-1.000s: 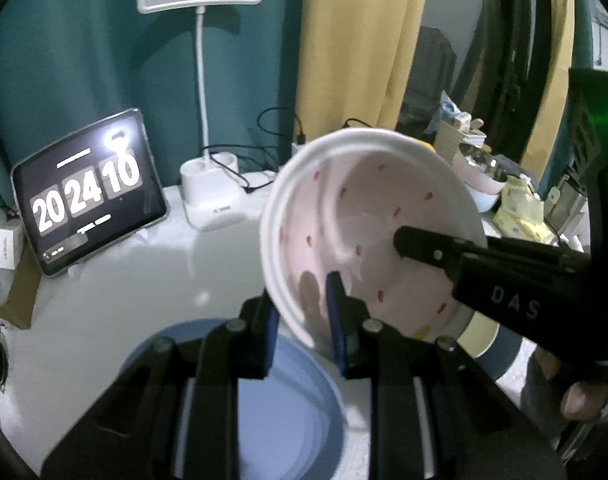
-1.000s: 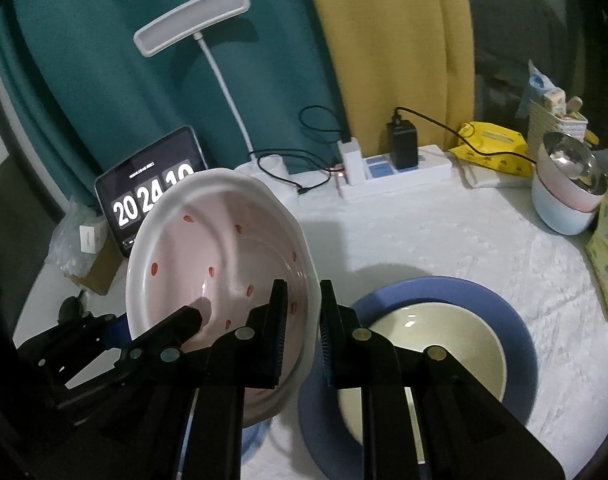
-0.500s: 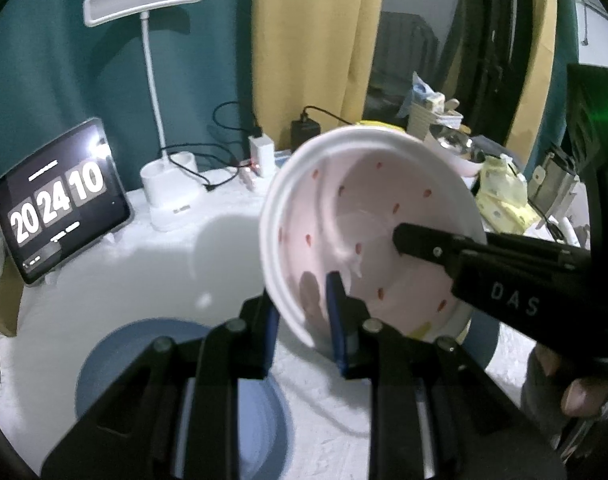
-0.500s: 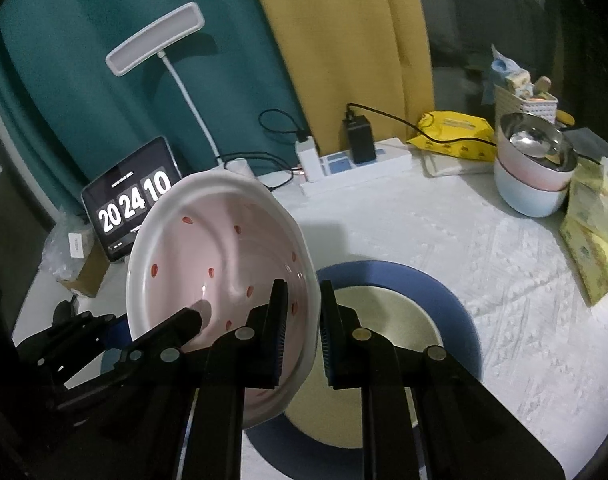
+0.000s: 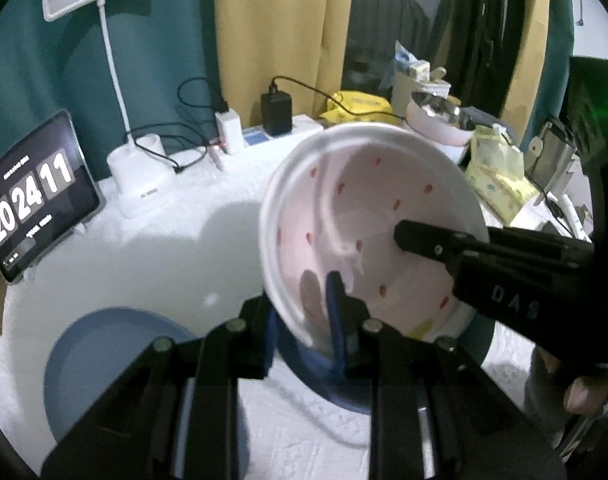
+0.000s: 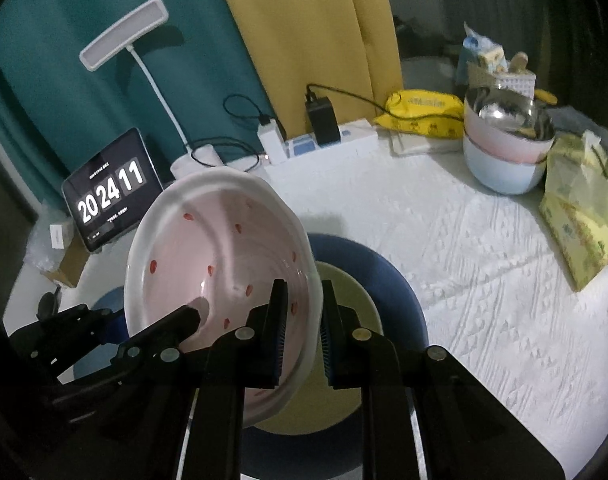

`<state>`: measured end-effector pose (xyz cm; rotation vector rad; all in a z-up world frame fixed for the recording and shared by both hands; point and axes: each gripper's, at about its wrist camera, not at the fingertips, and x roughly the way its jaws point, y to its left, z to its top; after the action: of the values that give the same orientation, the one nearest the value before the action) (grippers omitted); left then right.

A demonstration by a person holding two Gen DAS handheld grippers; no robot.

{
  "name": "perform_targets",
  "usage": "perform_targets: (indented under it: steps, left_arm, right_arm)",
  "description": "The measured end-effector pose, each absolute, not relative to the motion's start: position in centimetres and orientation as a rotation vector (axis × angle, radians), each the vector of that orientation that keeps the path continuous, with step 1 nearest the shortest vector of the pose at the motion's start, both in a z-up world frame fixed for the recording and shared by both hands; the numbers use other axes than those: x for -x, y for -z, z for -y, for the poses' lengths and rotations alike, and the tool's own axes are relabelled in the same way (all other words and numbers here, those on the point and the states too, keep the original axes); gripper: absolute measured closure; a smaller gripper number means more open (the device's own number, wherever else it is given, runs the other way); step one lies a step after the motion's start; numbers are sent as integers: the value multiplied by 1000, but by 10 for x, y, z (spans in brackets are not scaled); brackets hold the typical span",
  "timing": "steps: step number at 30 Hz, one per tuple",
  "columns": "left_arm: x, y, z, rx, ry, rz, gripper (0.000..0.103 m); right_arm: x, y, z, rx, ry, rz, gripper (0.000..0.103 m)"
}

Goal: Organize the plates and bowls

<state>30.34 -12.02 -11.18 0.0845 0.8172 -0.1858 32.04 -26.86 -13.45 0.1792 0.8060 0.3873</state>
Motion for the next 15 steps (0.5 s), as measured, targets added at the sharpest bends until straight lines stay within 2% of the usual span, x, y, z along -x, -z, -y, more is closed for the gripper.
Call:
perform_targets:
  steps: [15]
  left_arm:
    - [-306, 131, 131, -112, 190, -856, 80]
  right_arm:
    - [-323, 156, 275, -166, -375, -856, 86]
